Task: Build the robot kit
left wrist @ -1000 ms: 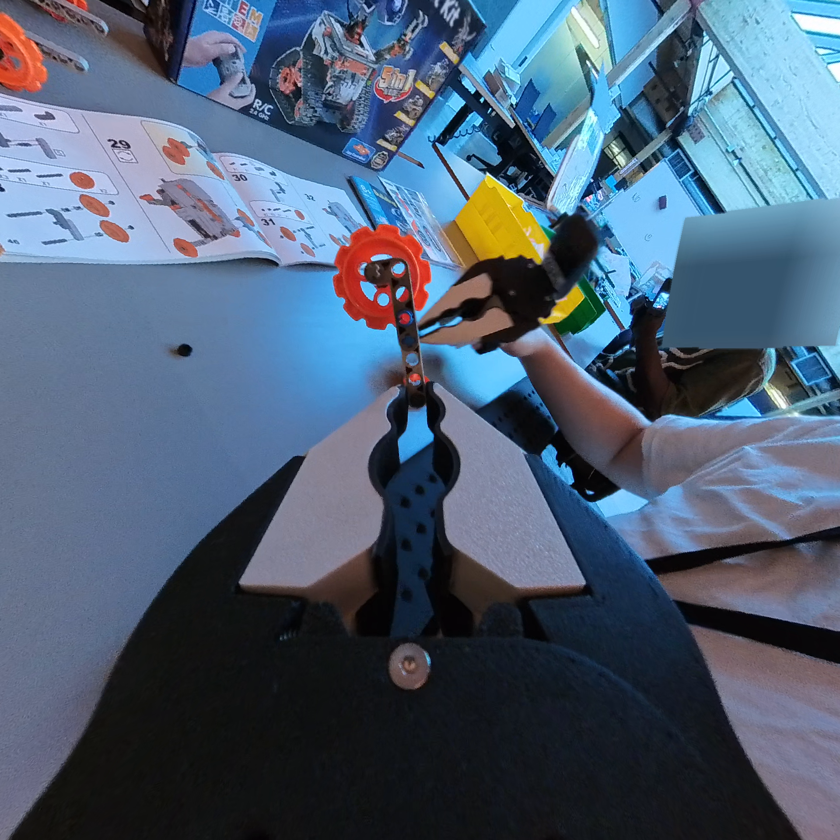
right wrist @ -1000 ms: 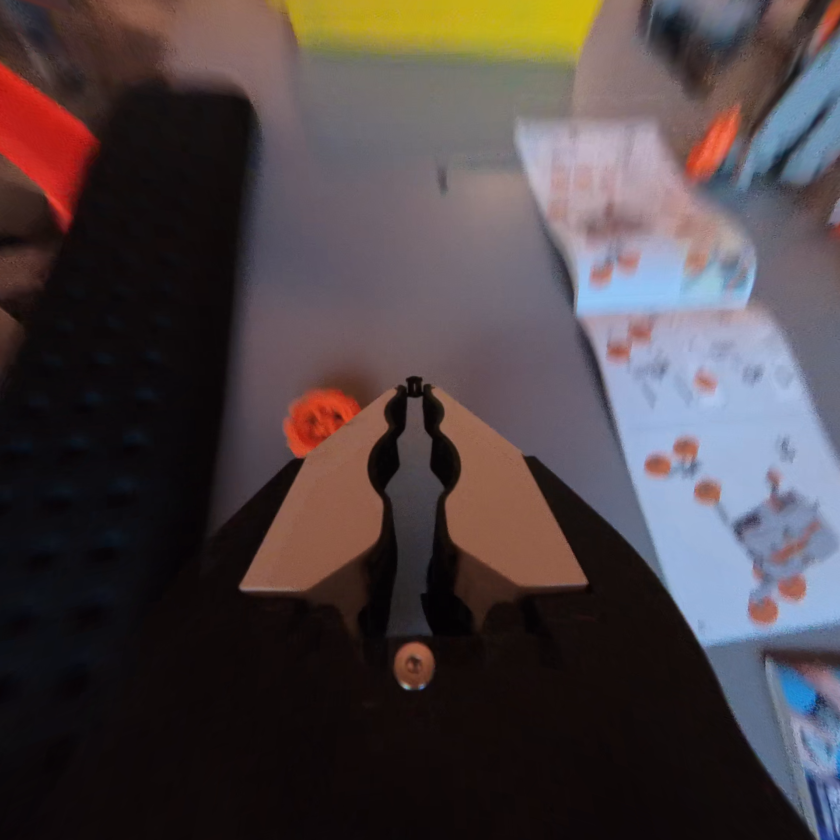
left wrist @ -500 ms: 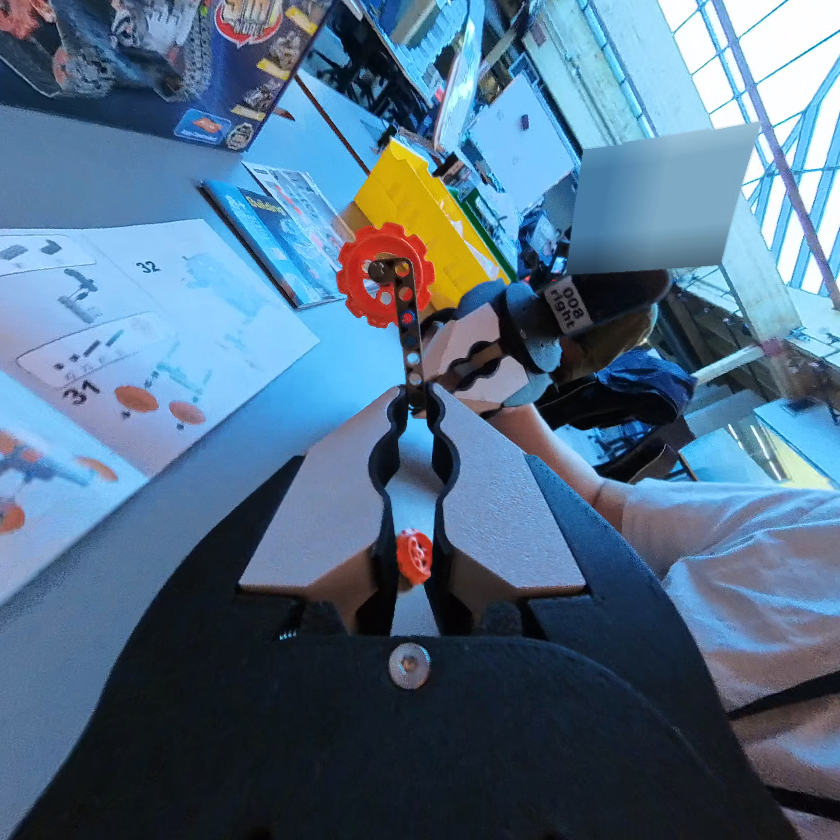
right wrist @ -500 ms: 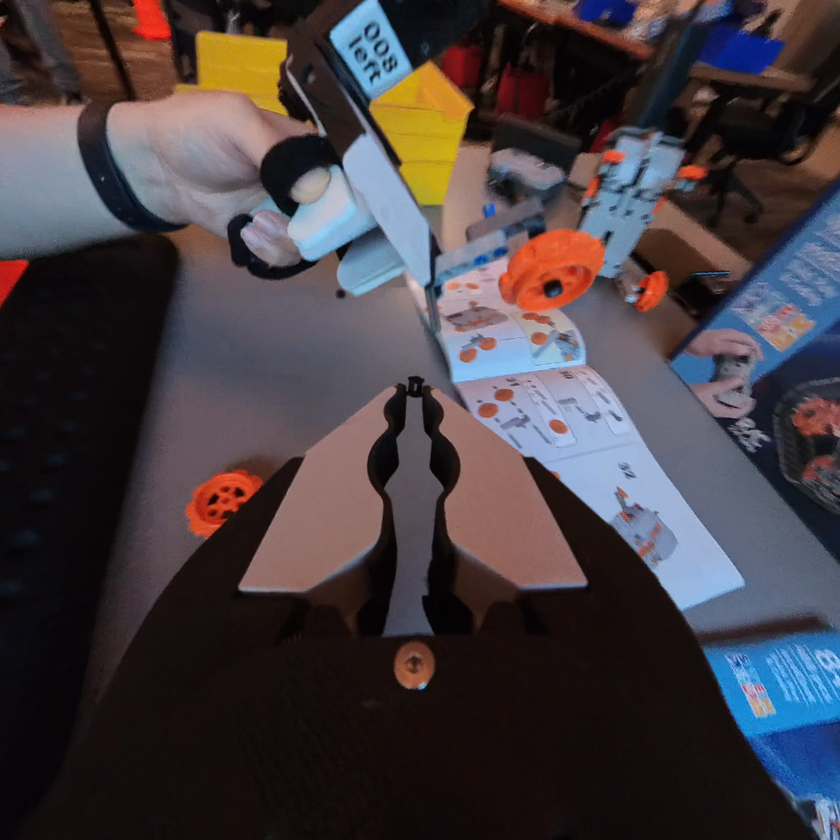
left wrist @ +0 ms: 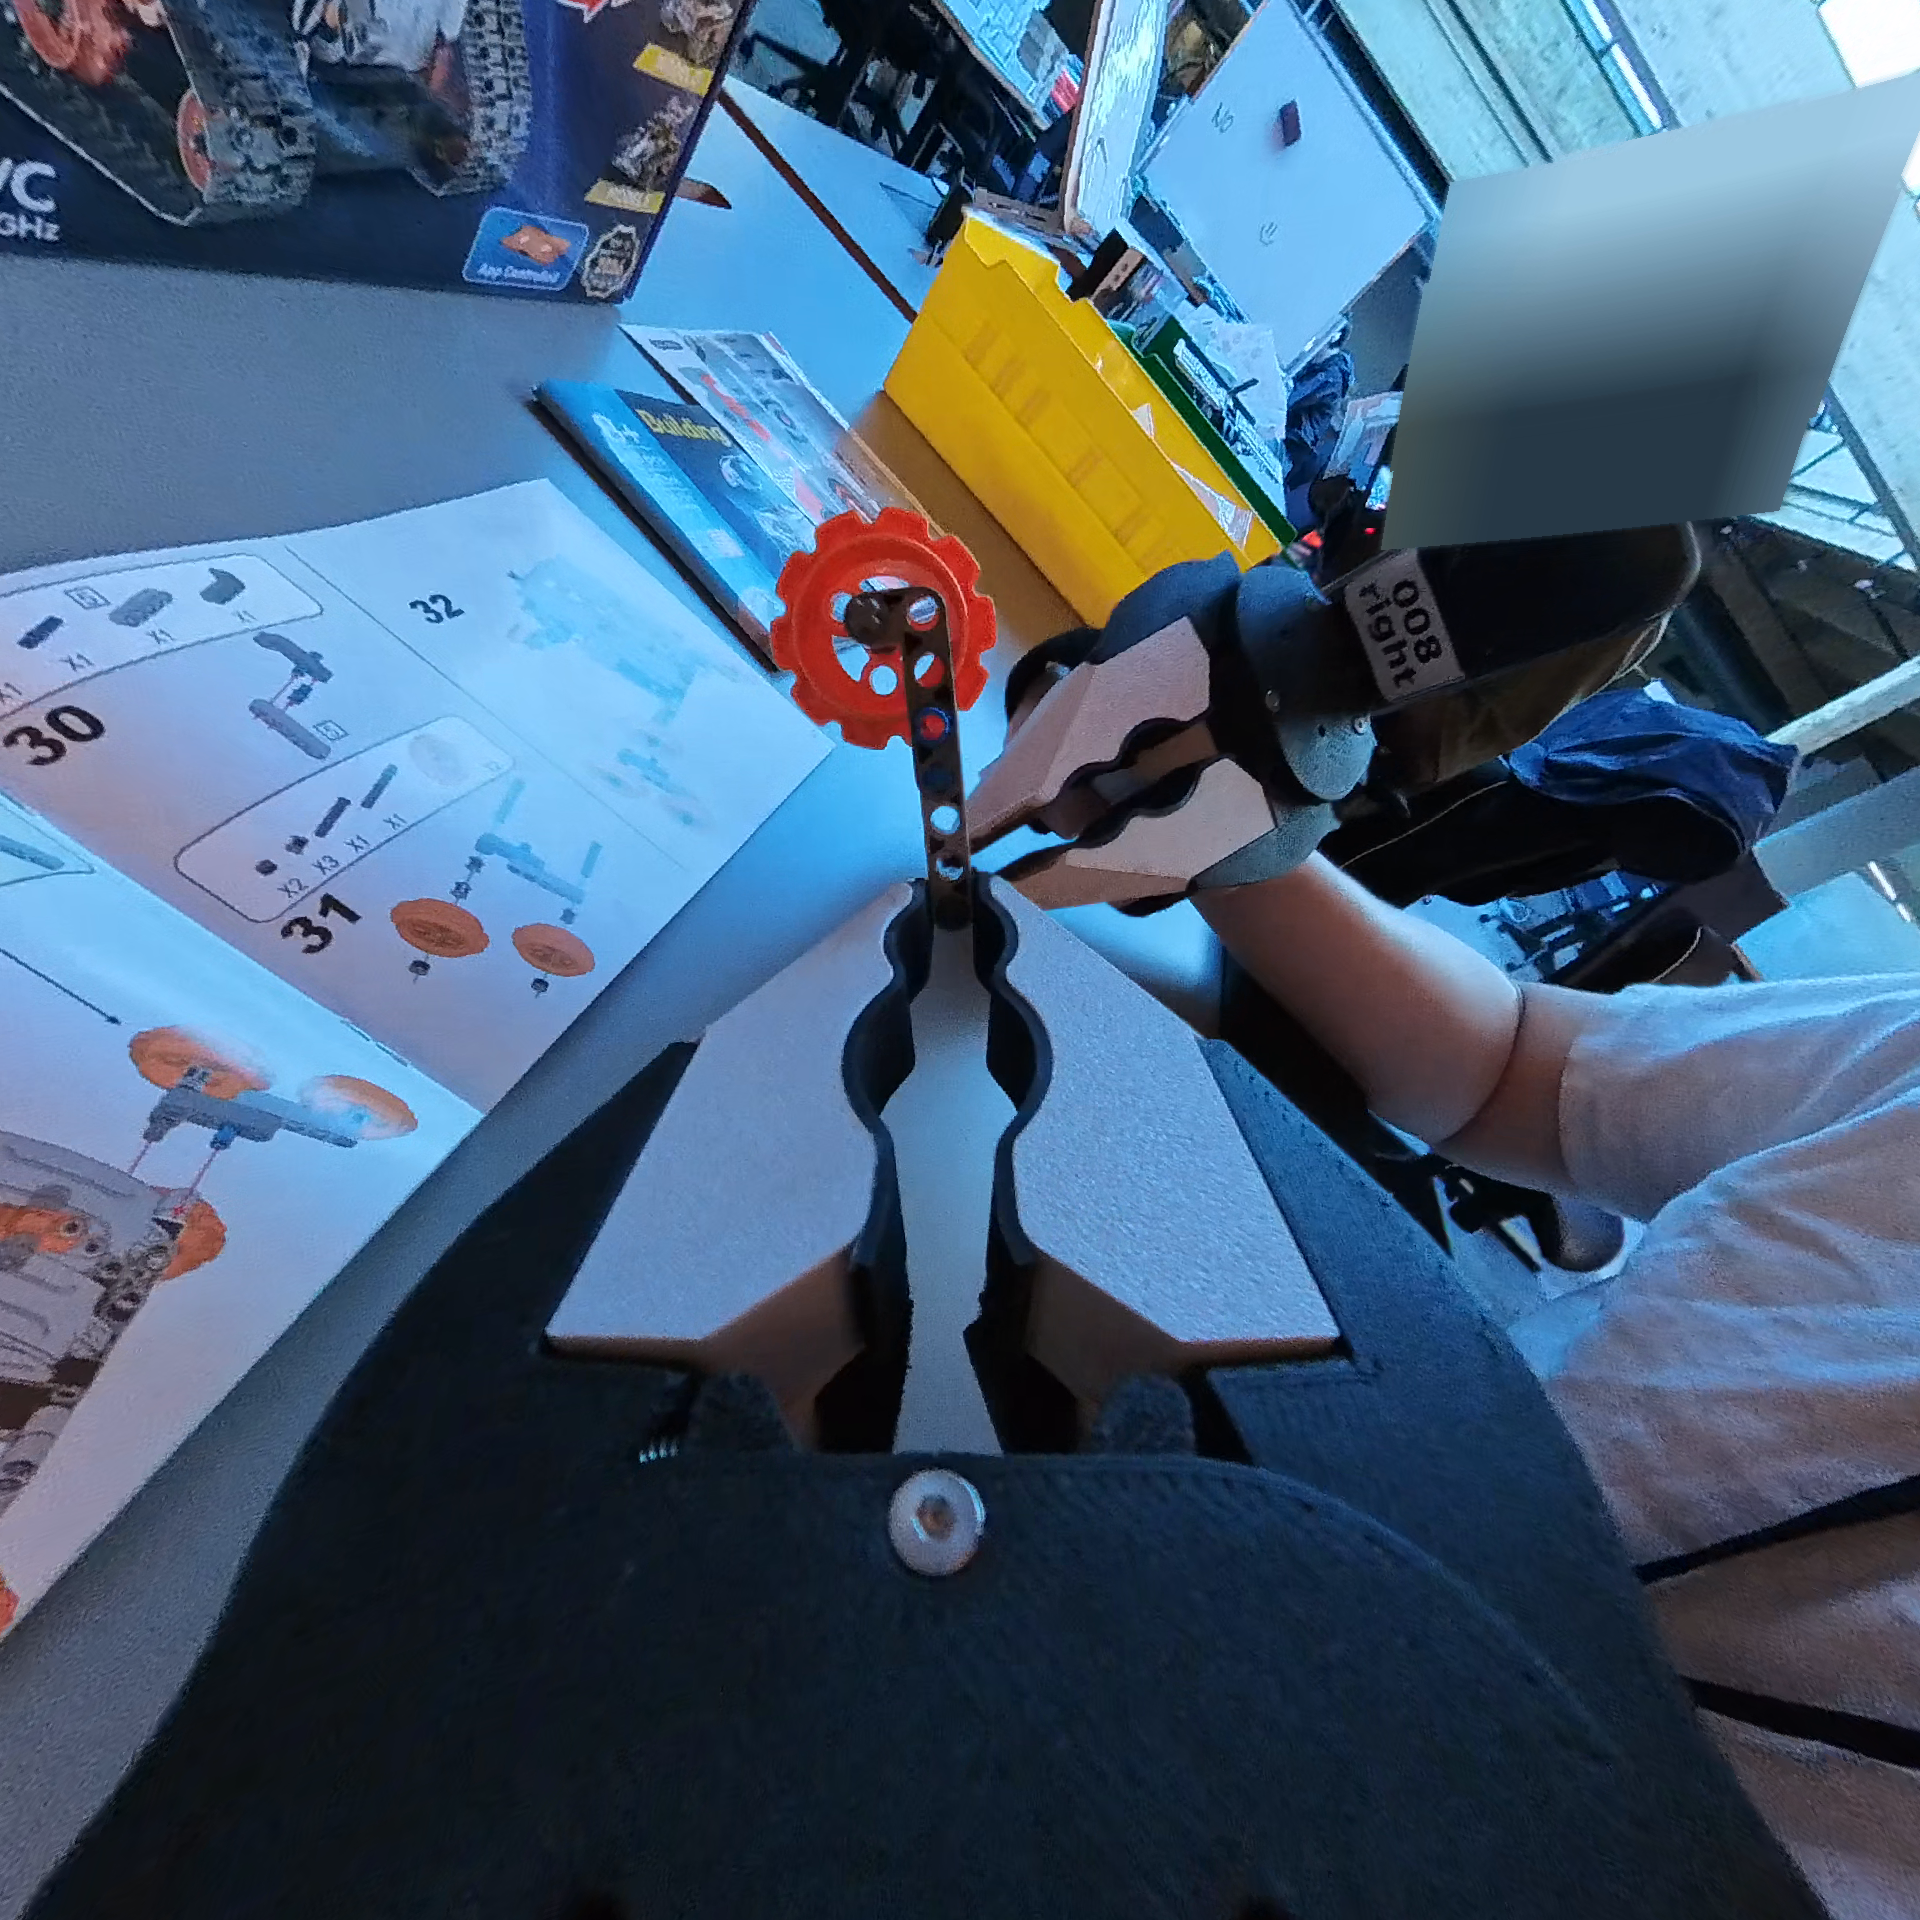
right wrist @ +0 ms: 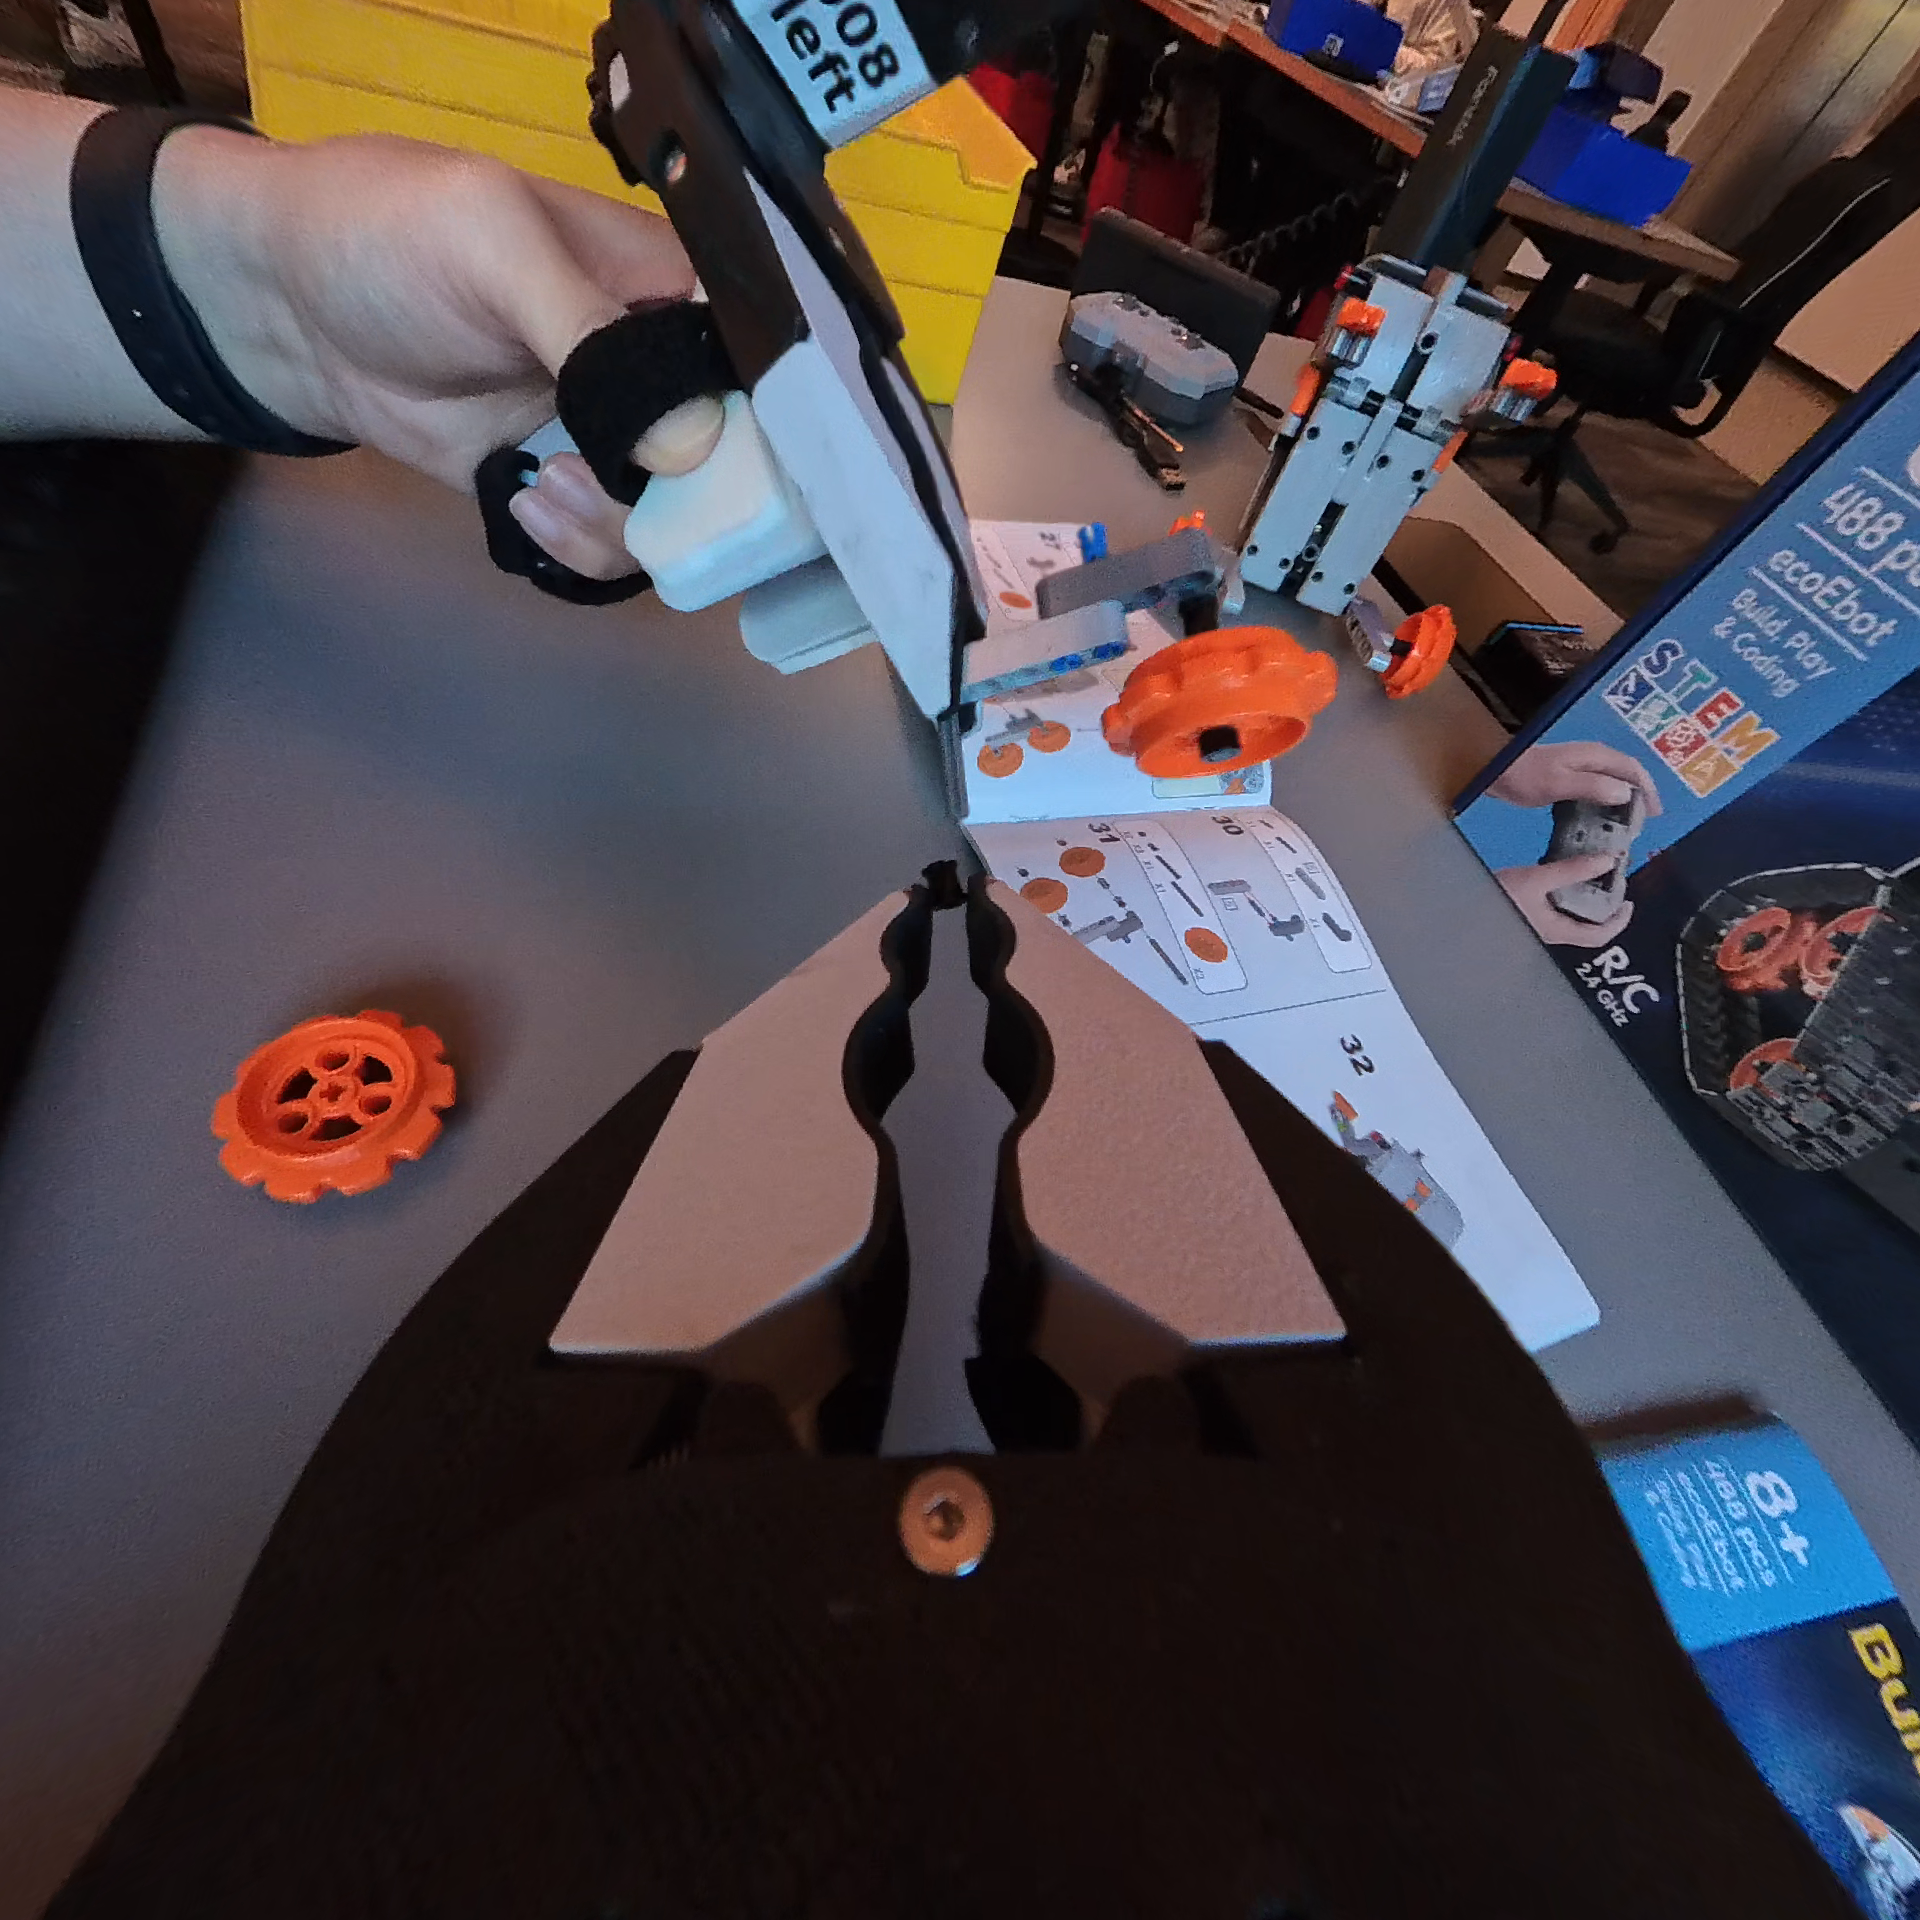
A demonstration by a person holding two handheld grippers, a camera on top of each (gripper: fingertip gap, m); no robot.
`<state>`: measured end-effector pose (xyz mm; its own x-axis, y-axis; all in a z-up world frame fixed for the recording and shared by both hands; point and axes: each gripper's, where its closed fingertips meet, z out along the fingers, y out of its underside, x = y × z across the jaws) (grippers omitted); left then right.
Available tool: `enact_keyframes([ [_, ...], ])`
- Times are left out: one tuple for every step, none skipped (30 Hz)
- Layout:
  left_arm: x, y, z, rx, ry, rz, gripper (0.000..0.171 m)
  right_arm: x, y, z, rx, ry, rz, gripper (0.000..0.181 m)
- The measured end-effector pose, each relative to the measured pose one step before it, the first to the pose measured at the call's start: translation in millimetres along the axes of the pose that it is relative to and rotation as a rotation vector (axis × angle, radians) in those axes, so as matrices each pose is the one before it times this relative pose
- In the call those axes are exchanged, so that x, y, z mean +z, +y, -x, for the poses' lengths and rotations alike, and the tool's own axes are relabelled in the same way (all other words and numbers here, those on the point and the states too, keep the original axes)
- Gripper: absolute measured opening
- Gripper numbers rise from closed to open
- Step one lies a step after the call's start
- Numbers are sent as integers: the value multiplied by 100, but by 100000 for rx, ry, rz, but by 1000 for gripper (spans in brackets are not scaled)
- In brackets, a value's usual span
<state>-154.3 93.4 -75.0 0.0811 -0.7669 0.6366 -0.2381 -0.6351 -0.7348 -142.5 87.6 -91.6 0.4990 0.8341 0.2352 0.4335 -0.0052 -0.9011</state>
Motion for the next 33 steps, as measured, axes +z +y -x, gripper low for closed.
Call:
enact_keyframes([
  [18,3,-148,656,363,408,4,38,-182,94,-237,-425,-1268,5],
  [73,32,-158,137,472,193,4,19,-223,7,239,-51,-1161,5],
  [100,64,-132,-39,367,133,4,-24,-219,-105,692,432,-1147,5],
  [98,101,-120,-71,408,353,4,-47,-238,10,917,-511,-1531,5],
  [55,62,-60,-171,127,102,4,-38,-132,18,1456,-679,-1038,5],
  [-7,-10,-7,84,-315,-290,4,-60,-117,-133,1069,347,-1098,5],
  [-64,-67,31,402,-465,-384,4,-50,-59,-67,965,-131,-812,5],
  [-75,-79,-13,206,-28,-286,4,-33,-32,-37,1197,-368,-458,5],
  [-72,-78,6,-226,79,-266,4,-34,-106,-100,1081,115,-954,5],
  [-61,-99,-41,-413,467,-606,4,-2,-23,-6,1149,-524,-334,5],
  [-41,-100,-89,-633,785,-695,4,19,18,30,862,-561,-33,5],
  [-33,-45,2,-496,175,-349,4,5,-52,5,539,-222,-679,5],
  [-30,5,37,173,-267,-4,4,20,-29,50,564,-488,-256,5],
  [-3,-6,2,329,-255,-15,4,38,-7,70,237,-455,19,5],
  [12,-14,-38,264,-156,-97,4,26,-12,-3,12,138,-26,5],
  [43,14,-47,224,-41,66,4,37,-5,38,-42,-168,-111,5],
  [71,66,-22,93,-63,332,4,60,59,57,182,-303,283,5],
  [57,91,6,26,-152,439,4,66,91,32,45,-147,399,5],
  [37,48,32,225,-255,238,4,79,65,33,-14,-186,218,5],
  [11,67,88,546,-791,497,4,101,182,95,255,-618,884,5],
  [-11,149,191,1668,-1784,1378,4,120,360,-16,202,-33,1994,5],
  [-62,165,301,3013,-3147,1765,4,117,505,-138,-154,713,3030,5],
  [-112,119,267,3946,-3508,1660,4,114,659,38,-213,-503,4122,5],
  [-108,191,149,3696,-2838,2357,4,132,707,239,-291,-1592,4871,5],
  [-146,21,62,2921,-2132,958,4,151,680,194,-382,-873,4894,5],
  [-172,-166,22,1606,-1315,-716,4,168,461,153,-596,-88,3454,5],
  [-127,-96,-24,332,-113,-486,4,229,430,408,-214,-1906,3023,5],
  [-113,-62,-21,-700,664,-415,4,259,560,480,727,-2589,4066,5],
  [-128,-133,-40,-1948,1501,-1232,4,248,418,245,-9,-970,2747,5],
  [-135,-208,-124,-3418,2725,-1732,4,235,402,187,-176,-790,2402,5],
  [-112,-213,-180,-4383,3657,-1868,4,196,413,164,-69,-766,2719,6],
  [-95,-160,-101,-4676,3292,-1663,4,184,356,82,-413,-274,2160,5],
  [-73,-114,10,-3643,2084,-1576,4,182,440,115,42,-743,2567,5],
])
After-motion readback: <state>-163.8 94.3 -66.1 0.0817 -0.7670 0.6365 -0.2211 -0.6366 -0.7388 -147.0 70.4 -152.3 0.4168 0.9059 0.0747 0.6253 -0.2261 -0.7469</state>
